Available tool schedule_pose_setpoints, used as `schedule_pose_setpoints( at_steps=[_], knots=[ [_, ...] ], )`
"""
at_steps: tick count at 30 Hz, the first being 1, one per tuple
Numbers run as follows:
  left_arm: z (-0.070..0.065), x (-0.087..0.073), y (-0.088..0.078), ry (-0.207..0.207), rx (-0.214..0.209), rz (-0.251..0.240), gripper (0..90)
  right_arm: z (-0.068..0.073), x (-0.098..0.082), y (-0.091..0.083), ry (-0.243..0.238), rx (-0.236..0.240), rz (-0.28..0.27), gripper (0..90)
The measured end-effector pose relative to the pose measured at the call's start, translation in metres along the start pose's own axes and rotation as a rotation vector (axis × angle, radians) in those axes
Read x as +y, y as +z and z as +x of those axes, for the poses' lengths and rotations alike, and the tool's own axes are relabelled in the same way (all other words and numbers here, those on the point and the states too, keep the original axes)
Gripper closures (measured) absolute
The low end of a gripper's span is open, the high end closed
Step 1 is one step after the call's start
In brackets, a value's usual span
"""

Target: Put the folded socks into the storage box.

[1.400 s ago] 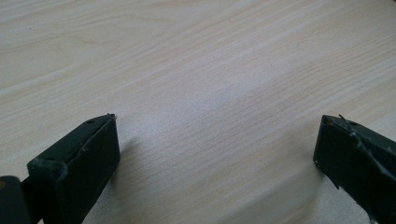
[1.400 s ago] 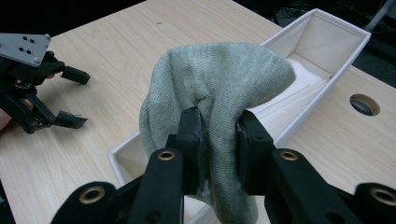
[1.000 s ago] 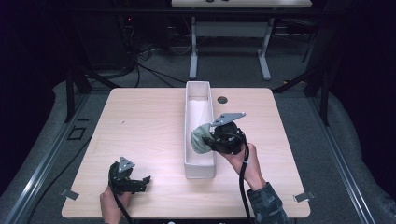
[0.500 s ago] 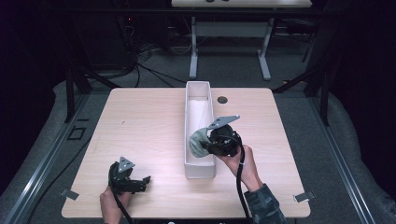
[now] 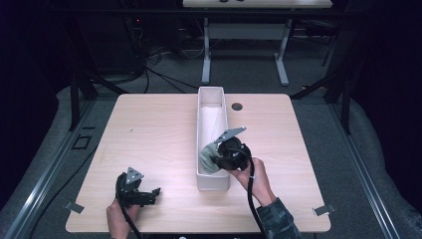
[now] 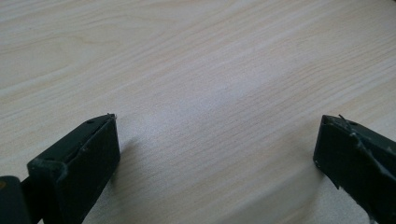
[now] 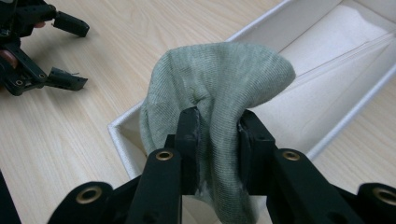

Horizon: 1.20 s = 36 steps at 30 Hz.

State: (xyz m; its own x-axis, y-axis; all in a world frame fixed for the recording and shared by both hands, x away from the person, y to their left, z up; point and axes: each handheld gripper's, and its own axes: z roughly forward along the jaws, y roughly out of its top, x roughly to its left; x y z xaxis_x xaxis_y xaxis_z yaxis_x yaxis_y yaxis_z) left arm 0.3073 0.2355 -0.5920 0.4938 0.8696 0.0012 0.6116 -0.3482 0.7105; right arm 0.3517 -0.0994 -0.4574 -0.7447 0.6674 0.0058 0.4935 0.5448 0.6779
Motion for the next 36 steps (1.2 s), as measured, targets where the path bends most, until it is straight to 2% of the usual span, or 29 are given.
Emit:
schedule_pose_setpoints(
  at_steps=[10, 11, 14, 25, 36],
  knots=[
    [0.000, 0.000, 0.000, 0.000, 0.000, 0.000, 0.2, 0.001, -0.001, 0.008, -0.003, 0.019, 0.044, 72.2],
    [0.000, 0.000, 0.000, 0.000, 0.000, 0.000, 0.2, 0.001, -0.001, 0.009, -0.006, -0.001, 0.060, 72.2],
    [0.000, 0.000, 0.000, 0.000, 0.000, 0.000, 0.2, 0.002, -0.002, 0.013, -0.012, 0.019, 0.071, 72.1],
    [0.000, 0.000, 0.000, -0.001, 0.000, 0.000, 0.2, 0.003, -0.001, 0.022, -0.021, 0.019, 0.120, 71.6],
    [0.000, 0.000, 0.000, -0.001, 0.000, 0.000, 0.2, 0.001, -0.002, 0.030, -0.019, 0.039, 0.163, 70.3]
  ],
)
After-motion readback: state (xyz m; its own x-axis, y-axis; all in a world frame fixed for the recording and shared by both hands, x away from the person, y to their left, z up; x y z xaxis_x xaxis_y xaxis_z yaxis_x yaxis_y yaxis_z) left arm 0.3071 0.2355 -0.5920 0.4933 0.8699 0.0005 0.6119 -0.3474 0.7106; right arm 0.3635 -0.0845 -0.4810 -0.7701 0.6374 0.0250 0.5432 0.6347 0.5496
